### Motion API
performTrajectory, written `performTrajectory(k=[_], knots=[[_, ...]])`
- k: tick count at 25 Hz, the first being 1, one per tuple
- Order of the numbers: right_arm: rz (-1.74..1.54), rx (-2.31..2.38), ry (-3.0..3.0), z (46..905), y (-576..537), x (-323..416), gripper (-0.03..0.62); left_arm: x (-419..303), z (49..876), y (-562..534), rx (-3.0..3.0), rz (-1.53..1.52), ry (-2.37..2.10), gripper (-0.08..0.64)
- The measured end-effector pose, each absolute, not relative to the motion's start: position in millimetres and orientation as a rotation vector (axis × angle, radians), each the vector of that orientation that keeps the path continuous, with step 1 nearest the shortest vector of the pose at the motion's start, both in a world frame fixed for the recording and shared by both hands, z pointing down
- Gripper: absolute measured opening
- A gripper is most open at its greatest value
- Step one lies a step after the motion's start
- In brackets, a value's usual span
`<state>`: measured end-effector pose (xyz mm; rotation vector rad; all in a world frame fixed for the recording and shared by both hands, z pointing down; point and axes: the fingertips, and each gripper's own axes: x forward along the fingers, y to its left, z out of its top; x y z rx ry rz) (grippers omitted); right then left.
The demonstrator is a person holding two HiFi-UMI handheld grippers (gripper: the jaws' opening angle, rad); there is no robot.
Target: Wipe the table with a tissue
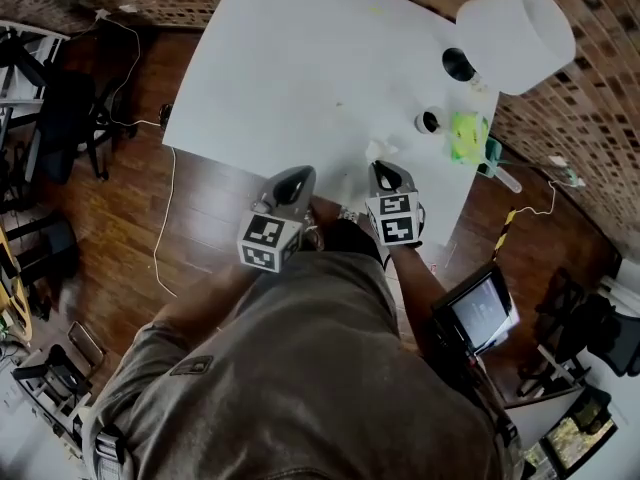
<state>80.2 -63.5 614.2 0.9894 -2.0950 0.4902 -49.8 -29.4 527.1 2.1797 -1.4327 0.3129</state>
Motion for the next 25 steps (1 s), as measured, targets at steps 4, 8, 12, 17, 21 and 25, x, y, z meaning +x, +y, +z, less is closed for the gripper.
performTrajectory(k=[4,8,12,17,21,25], knots=[[0.479,1.031,-2.117,605,-86,62,0.029,-71,522,-39,2.186,0.297,-1.460,0.002],[0.482,1.032,-2.119,604,-106,51,0.029,-84,523,-57,2.172,0.293,-1.486,0.002],[0.501,1.010,-2.115,609,-125,50,0.028,-88,528,-79,2.147,0.315,-1.503,0.002],[0.540,0.979,-2.115,620,-145,52,0.028,-88,537,-104,2.112,0.358,-1.509,0.002],[0.565,0.950,-2.107,631,-154,50,0.028,-92,545,-118,2.075,0.360,-1.518,0.002],[0.581,0.942,-2.095,638,-161,47,0.028,-100,548,-125,2.067,0.382,-1.523,0.002]])
